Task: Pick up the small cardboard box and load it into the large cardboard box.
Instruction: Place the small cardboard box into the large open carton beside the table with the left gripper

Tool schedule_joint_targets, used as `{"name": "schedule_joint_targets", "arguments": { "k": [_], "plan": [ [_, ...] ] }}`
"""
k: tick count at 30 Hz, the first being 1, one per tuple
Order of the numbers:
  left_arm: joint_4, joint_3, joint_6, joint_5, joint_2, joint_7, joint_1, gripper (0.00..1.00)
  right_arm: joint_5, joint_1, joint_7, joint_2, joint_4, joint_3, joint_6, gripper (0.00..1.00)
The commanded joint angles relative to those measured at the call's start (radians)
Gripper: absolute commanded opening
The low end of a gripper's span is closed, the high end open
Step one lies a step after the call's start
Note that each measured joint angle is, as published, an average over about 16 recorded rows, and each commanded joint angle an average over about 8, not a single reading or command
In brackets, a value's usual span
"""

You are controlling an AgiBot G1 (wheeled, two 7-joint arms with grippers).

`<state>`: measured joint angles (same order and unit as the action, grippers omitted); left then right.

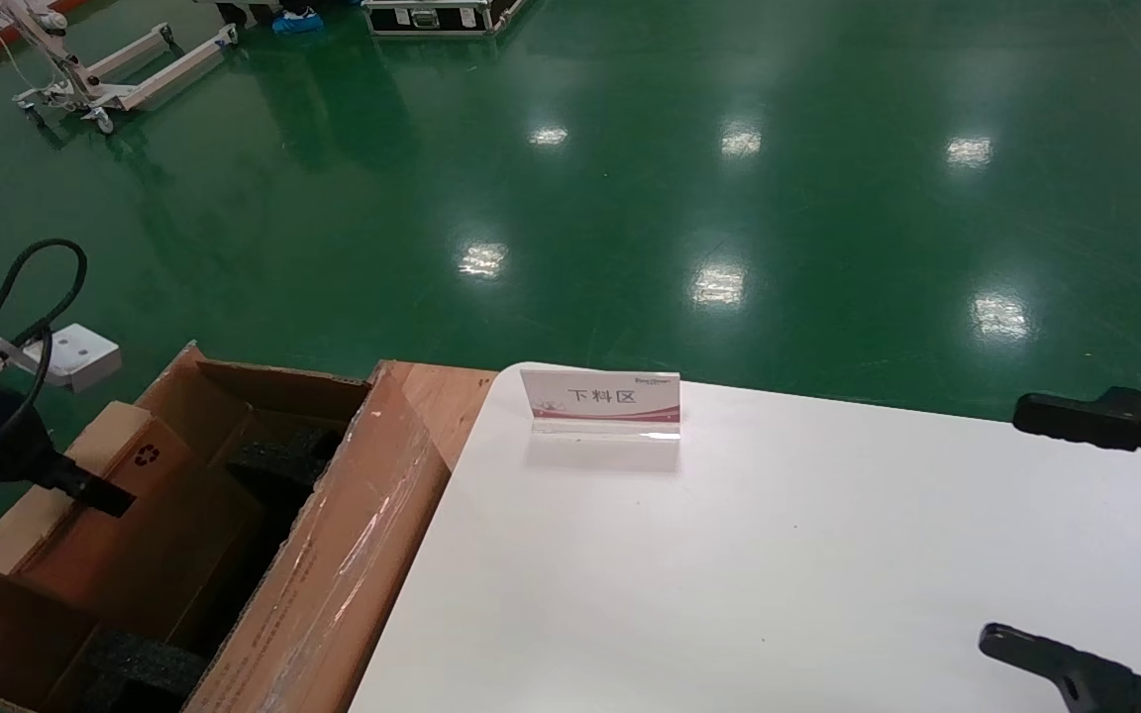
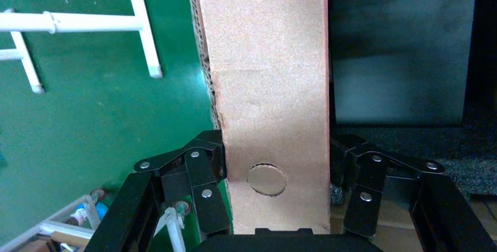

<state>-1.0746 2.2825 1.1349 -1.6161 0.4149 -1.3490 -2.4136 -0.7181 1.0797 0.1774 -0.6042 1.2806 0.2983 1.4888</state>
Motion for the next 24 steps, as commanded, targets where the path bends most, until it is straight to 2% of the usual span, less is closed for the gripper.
{"name": "schedule_joint_targets", "arguments": {
  "k": [1, 2, 8, 10, 24],
  "plan": [
    [0.008, 0.003, -0.004, 0.005, 0.002, 0.003, 0.013, 0.03, 0.000, 0.000, 0.000, 0.000, 0.000, 0.000, 0.000, 1.00],
    [0.012, 0.005, -0.004, 0.007, 0.003, 0.004, 0.018, 0.10, 0.000, 0.000, 0.000, 0.000, 0.000, 0.000, 0.000, 1.00],
    [0.033, 0.007, -0.008, 0.018, 0.010, 0.010, 0.037, 0.85, 0.000, 0.000, 0.000, 0.000, 0.000, 0.000, 0.000, 1.00],
    [0.036, 0.007, -0.009, 0.021, 0.011, 0.010, 0.040, 1.00, 0.000, 0.000, 0.000, 0.000, 0.000, 0.000, 0.000, 1.00],
    [0.030, 0.007, -0.003, 0.017, 0.009, 0.010, 0.034, 1.00, 0.000, 0.000, 0.000, 0.000, 0.000, 0.000, 0.000, 1.00]
  ]
}}
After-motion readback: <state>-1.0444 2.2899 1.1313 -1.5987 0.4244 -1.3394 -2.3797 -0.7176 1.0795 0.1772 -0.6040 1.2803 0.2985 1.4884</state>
